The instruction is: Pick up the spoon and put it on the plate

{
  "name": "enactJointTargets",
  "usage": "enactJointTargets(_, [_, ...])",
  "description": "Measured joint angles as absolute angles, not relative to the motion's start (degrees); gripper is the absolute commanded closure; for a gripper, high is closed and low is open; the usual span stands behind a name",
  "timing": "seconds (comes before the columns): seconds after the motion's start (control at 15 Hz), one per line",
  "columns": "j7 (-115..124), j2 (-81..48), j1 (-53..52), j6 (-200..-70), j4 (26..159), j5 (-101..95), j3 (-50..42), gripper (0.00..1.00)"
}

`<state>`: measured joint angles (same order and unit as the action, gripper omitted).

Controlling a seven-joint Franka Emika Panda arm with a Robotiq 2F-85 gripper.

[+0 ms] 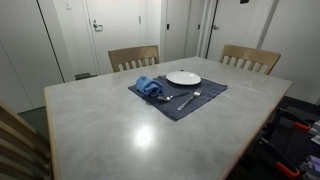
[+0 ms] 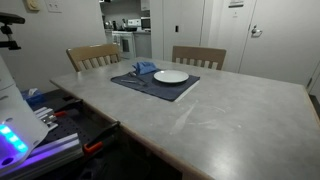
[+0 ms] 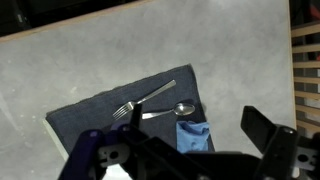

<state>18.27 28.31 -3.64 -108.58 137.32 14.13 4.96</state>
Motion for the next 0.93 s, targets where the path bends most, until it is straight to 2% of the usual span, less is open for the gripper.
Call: enactJointTargets(0.93, [16.22, 27.54, -3.56, -108.58, 137.25, 12.72, 4.96, 0.0])
